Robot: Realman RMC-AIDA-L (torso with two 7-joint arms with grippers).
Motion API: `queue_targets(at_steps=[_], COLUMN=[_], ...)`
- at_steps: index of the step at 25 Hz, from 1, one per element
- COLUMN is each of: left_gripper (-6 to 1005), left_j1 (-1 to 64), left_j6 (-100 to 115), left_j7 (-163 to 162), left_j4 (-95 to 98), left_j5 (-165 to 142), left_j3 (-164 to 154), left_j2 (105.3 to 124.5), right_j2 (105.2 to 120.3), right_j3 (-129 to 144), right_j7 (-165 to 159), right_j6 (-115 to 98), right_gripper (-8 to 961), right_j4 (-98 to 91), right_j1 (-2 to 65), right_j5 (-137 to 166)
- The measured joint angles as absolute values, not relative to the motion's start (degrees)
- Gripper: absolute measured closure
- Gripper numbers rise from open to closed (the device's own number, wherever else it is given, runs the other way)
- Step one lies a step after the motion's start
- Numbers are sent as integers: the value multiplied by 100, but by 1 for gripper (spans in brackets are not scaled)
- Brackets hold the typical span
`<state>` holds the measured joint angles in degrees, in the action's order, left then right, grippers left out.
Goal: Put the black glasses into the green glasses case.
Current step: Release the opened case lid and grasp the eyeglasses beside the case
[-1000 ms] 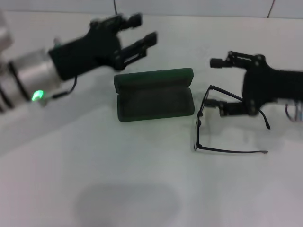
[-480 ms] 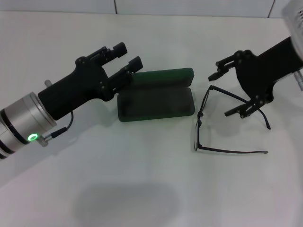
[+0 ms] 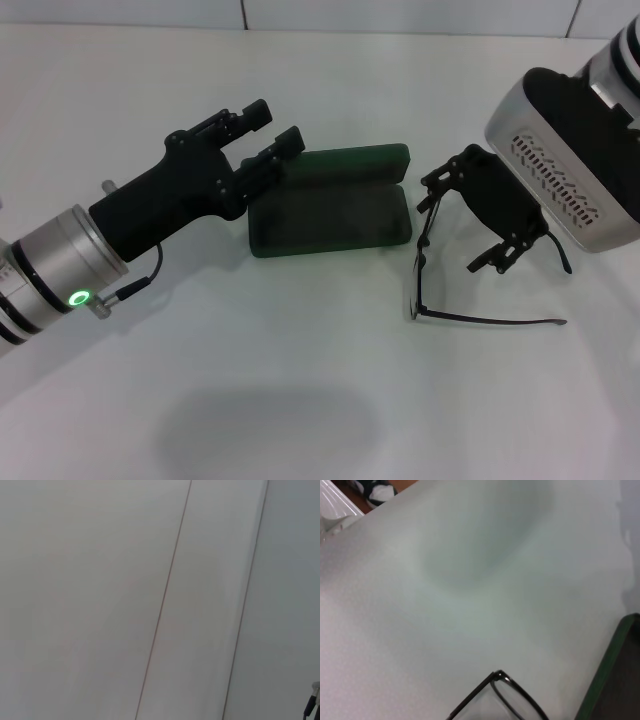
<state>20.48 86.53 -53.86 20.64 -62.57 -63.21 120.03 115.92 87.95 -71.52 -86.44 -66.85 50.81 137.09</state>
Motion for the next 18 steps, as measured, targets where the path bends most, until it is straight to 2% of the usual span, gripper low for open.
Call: queue_targets(at_steps=[15, 18], left_gripper=[433, 433], left_j1=[2083, 2050], left_j6=[8725, 8728], left_j7=[-5378, -5387], left_j4=[1952, 1951], left_j5=[-6213, -6213], left_j3=[-6319, -6319], left_j2=[11984, 11979], right_j2=[11601, 11605], right_j3=[9334, 9420], right_j7=[-7033, -6982], right_j6=[-8389, -8349], right_gripper=[142, 173], right_j4=[-6664, -6647], right_j1=[5224, 5225], right_j5=[13756, 13756])
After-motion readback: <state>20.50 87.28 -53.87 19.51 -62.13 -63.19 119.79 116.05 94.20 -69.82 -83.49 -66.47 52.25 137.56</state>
